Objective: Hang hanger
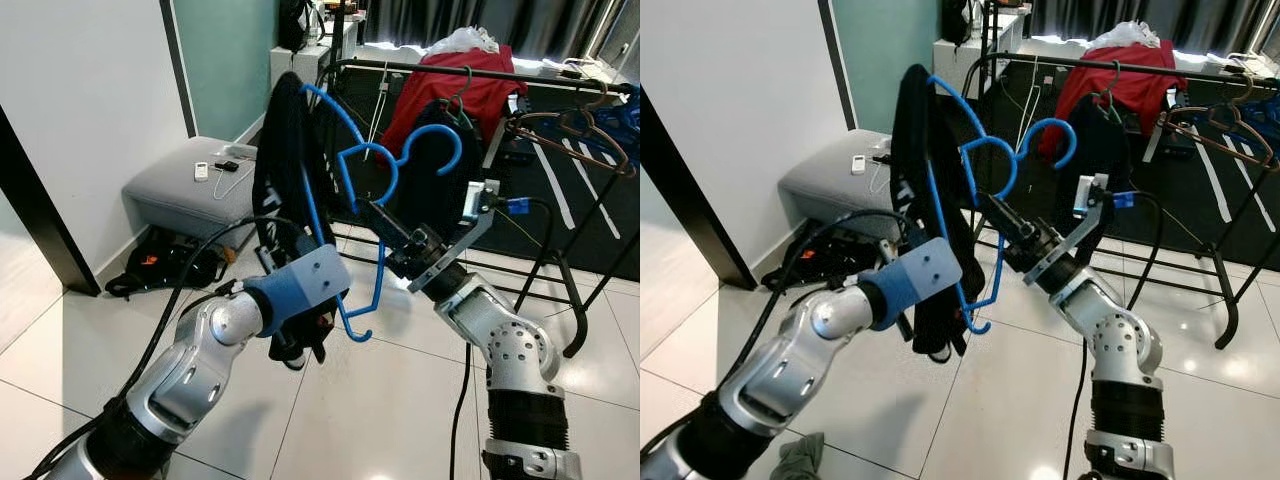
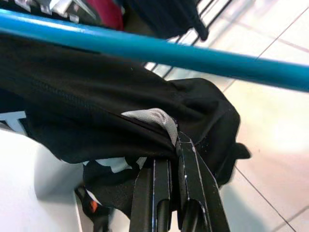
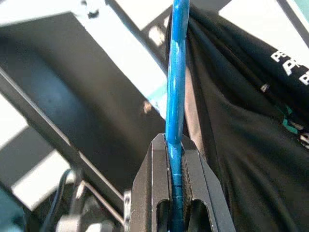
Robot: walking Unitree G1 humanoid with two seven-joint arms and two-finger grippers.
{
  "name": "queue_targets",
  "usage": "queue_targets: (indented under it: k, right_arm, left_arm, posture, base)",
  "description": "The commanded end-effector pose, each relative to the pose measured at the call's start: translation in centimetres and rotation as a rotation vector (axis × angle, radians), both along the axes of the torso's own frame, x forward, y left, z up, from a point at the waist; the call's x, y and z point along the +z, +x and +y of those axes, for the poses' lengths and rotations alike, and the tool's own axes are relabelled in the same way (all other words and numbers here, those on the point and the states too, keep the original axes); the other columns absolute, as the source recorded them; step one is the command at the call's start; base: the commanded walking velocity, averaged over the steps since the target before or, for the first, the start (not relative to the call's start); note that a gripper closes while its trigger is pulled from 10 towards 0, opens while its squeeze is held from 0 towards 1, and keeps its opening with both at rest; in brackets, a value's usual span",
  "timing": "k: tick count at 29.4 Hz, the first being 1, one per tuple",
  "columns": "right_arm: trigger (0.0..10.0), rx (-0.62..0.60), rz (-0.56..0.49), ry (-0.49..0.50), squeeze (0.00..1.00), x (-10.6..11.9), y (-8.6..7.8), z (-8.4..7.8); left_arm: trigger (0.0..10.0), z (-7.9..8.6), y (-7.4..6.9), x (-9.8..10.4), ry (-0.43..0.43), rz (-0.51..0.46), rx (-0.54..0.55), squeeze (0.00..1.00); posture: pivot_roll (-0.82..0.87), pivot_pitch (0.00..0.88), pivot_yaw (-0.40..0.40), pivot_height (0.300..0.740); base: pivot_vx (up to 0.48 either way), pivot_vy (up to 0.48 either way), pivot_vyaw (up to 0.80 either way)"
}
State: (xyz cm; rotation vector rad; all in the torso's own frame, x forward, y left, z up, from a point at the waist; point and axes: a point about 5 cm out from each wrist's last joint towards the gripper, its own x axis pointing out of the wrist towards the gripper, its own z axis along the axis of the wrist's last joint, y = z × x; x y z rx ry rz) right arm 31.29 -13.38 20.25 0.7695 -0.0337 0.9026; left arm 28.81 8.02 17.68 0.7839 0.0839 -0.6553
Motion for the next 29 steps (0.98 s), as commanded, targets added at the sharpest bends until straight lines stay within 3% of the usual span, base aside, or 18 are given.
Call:
queue_targets:
  k: [1, 8, 10, 13, 14, 15, 18, 24, 28, 29]
  right_arm:
    - [10.0, 0.012, -0.106, -0.011, 0.00, 1.4, -0.4, 0.3]
    - [10.0, 0.032, -0.133, -0.113, 0.00, 0.9, -0.7, 0.7]
    - [10.0, 0.017, -0.115, -0.219, 0.00, 0.1, -0.5, 0.6]
    - [10.0, -0.011, 0.010, -0.528, 0.00, -3.2, 0.1, 0.0]
    - [10.0, -0.011, 0.010, -0.528, 0.00, -3.2, 0.1, 0.0]
    - [10.0, -0.014, 0.049, -0.634, 0.00, -4.4, 0.1, -0.7]
    - [10.0, -0.021, 0.145, -0.792, 0.00, -5.7, -0.3, -3.2]
    - [10.0, -0.031, 0.258, -0.861, 0.00, -5.8, -1.0, -6.0]
    - [10.0, 0.082, 0.242, -0.937, 0.00, -6.5, -2.5, -6.2]
    - [10.0, 0.171, 0.187, -0.949, 0.00, -6.5, -3.5, -5.7]
  left_arm:
    - [10.0, -0.2, -0.3, -1.3, 0.016, 0.055, -0.004, 0.00]
    - [10.0, -0.3, 0.0, -1.0, -0.013, 0.047, 0.016, 0.00]
    - [10.0, 0.0, 0.2, -0.9, -0.017, 0.037, 0.032, 0.00]
    - [10.0, 1.2, 0.8, -0.3, -0.009, 0.007, 0.078, 0.00]
    - [10.0, 1.2, 0.8, -0.3, -0.009, 0.007, 0.078, 0.00]
    - [10.0, 2.1, 1.1, 0.1, 0.005, -0.011, 0.102, 0.00]
    - [10.0, 5.2, 2.2, 1.4, 0.063, -0.074, 0.182, 0.00]
    - [10.0, 8.3, 3.3, 3.8, 0.115, -0.156, 0.247, 0.00]
    - [10.0, 8.6, 3.6, 4.8, 0.128, -0.190, 0.239, 0.00]
    - [10.0, 8.3, 3.6, 5.2, 0.133, -0.208, 0.210, 0.00]
  posture:
    - [0.03, 0.000, -0.024, 0.740]
    - [0.03, 0.000, -0.023, 0.740]
    - [0.03, 0.000, -0.024, 0.740]
    - [0.03, 0.000, -0.025, 0.740]
    - [0.03, 0.000, -0.025, 0.740]
    - [0.03, 0.000, -0.025, 0.740]
    - [0.03, 0.000, -0.023, 0.740]
    - [0.02, 0.000, -0.017, 0.740]
    - [0.01, 0.000, -0.018, 0.740]
    - [0.01, 0.000, -0.018, 0.740]
  base:
    - [0.000, 0.000, 0.00]
    - [0.000, 0.000, 0.00]
    - [0.000, 0.000, 0.00]
    - [0.000, 0.000, 0.00]
    - [0.000, 0.000, 0.00]
    - [0.000, 0.000, 0.00]
    - [0.000, 0.000, 0.00]
    - [0.000, 0.000, 0.00]
    - [0.000, 0.000, 0.00]
    - [0.000, 0.000, 0.00]
